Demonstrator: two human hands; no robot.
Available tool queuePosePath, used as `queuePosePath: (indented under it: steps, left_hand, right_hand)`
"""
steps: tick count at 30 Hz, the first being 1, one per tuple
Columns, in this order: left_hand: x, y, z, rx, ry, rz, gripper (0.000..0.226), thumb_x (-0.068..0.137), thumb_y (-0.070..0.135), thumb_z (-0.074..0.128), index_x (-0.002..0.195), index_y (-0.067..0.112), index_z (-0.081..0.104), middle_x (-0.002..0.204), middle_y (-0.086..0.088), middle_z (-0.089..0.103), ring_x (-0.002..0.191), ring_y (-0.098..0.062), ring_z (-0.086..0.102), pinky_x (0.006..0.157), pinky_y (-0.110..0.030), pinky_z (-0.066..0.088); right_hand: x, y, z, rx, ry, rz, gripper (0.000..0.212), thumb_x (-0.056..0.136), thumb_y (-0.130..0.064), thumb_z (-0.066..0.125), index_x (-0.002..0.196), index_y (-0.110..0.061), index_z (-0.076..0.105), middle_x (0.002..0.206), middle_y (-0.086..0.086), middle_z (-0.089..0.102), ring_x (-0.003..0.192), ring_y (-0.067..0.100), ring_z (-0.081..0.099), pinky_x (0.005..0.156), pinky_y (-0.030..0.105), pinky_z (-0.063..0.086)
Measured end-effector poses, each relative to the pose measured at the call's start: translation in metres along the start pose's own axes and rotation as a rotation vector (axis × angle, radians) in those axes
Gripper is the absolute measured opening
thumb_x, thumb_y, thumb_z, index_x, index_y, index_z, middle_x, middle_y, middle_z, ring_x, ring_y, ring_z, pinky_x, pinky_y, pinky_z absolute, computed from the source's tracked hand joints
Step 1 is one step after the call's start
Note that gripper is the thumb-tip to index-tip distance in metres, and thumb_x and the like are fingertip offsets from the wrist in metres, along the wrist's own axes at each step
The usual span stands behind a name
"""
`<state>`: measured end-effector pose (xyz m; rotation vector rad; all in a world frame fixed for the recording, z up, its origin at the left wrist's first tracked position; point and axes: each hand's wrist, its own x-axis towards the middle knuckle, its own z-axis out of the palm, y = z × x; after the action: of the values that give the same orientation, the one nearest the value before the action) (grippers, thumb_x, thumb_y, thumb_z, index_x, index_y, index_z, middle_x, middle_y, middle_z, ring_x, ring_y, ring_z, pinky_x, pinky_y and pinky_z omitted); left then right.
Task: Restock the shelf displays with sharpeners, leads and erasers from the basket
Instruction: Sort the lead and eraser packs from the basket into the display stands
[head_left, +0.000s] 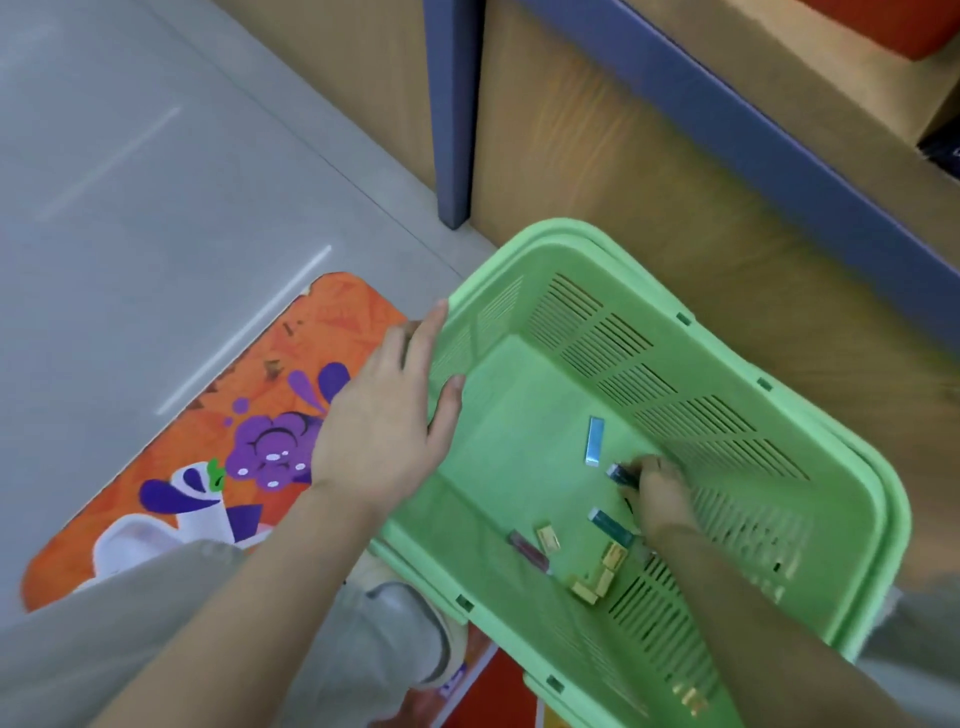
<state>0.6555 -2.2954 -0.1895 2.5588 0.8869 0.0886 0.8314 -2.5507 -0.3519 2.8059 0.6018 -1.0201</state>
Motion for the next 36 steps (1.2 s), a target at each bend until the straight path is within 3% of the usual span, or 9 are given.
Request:
queuePosePath:
  steps: [4, 6, 10, 14, 17, 19, 24, 30, 36]
  left_hand:
    - [0.0, -0.005, 0.003, 0.013, 0.01, -0.014, 0.056, 0.094, 0.038, 0.033, 0.144, 0.012, 0.033, 0.12, -0.009, 0.051, 0.099, -0.026, 0.056, 0.059, -0.027, 0.039]
    - [-0.001, -0.004, 0.005, -0.011, 0.067, 0.009, 0.052, 0.093, 0.031, 0.038, 0.14, 0.008, 0.039, 0.124, -0.013, 0.05, 0.11, -0.027, 0.05, 0.078, -0.035, 0.044]
    - [-0.012, 0.018, 0.02, -0.202, 0.101, 0.165, 0.036, 0.092, 0.014, 0.04, 0.126, 0.006, 0.049, 0.124, -0.013, 0.051, 0.117, -0.026, 0.044, 0.101, -0.038, 0.033]
    - [-0.02, 0.06, 0.038, -0.725, -0.182, -0.29, 0.044, 0.1, 0.027, 0.041, 0.141, 0.014, 0.035, 0.137, -0.002, 0.04, 0.127, -0.014, 0.039, 0.102, -0.017, 0.026]
    - [-0.017, 0.072, 0.05, -1.118, -0.301, -0.584, 0.043, 0.098, 0.031, 0.045, 0.138, 0.016, 0.036, 0.131, -0.003, 0.049, 0.122, -0.02, 0.05, 0.107, -0.03, 0.035]
    - [-0.016, 0.073, 0.053, -1.171, -0.278, -0.596, 0.022, 0.099, 0.025, 0.046, 0.118, 0.015, 0.045, 0.11, 0.003, 0.058, 0.109, -0.025, 0.06, 0.1, -0.04, 0.045]
    - [-0.012, 0.07, 0.048, -1.199, -0.23, -0.637, 0.013, 0.102, 0.018, 0.036, 0.097, 0.013, 0.047, 0.086, -0.005, 0.059, 0.057, -0.014, 0.056, 0.053, -0.023, 0.051]
    - [-0.012, 0.064, 0.046, -1.227, -0.242, -0.637, 0.012, 0.102, 0.02, 0.037, 0.098, 0.014, 0.046, 0.082, -0.001, 0.058, 0.053, -0.013, 0.052, 0.054, -0.023, 0.05]
    - [-0.012, 0.062, 0.051, -1.207, -0.279, -0.614, 0.015, 0.102, 0.024, 0.036, 0.103, 0.012, 0.047, 0.083, 0.002, 0.058, 0.059, -0.012, 0.054, 0.06, -0.024, 0.05]
  right_hand:
    - [-0.006, -0.017, 0.002, -0.045, -0.125, -0.061, 0.036, 0.094, -0.028, 0.052, 0.123, -0.008, 0.048, 0.126, 0.011, 0.049, 0.114, 0.025, 0.047, 0.096, 0.037, 0.04]
    - [-0.014, -0.029, -0.004, -0.013, -0.144, -0.05, 0.033, 0.094, -0.035, 0.05, 0.119, -0.013, 0.05, 0.12, 0.007, 0.05, 0.107, 0.022, 0.05, 0.094, 0.037, 0.039]
    - [-0.041, -0.071, -0.029, 0.508, -0.121, -0.144, 0.018, 0.095, -0.02, 0.056, 0.11, -0.01, 0.056, 0.095, 0.006, 0.062, 0.085, 0.018, 0.057, 0.077, 0.024, 0.039]
    - [-0.076, -0.107, -0.057, 0.88, -0.034, -0.287, 0.01, 0.091, -0.013, 0.06, 0.1, -0.011, 0.057, 0.091, -0.001, 0.063, 0.088, 0.013, 0.059, 0.077, 0.014, 0.044]
    - [-0.105, -0.121, -0.076, 0.983, -0.053, -0.398, 0.017, 0.093, -0.01, 0.057, 0.11, -0.01, 0.059, 0.101, -0.001, 0.066, 0.093, 0.005, 0.061, 0.078, 0.01, 0.045]
    - [-0.115, -0.121, -0.083, 0.975, -0.082, -0.489, 0.024, 0.093, -0.008, 0.055, 0.116, -0.012, 0.061, 0.106, 0.0, 0.067, 0.099, 0.004, 0.061, 0.083, 0.014, 0.047]
    - [-0.09, -0.084, -0.098, 0.8, 0.068, -0.507, 0.02, 0.094, -0.01, 0.054, 0.102, -0.025, 0.065, 0.103, -0.007, 0.068, 0.095, 0.004, 0.062, 0.087, 0.023, 0.051]
    - [-0.009, -0.006, -0.054, 0.018, -0.22, 0.067, 0.048, 0.097, -0.03, 0.049, 0.134, 0.0, 0.041, 0.133, 0.02, 0.044, 0.112, 0.03, 0.053, 0.097, 0.04, 0.045]
    - [-0.007, 0.005, -0.024, -0.032, -0.267, 0.058, 0.046, 0.091, -0.003, 0.055, 0.135, -0.001, 0.038, 0.132, 0.018, 0.042, 0.116, 0.032, 0.05, 0.104, 0.04, 0.041]
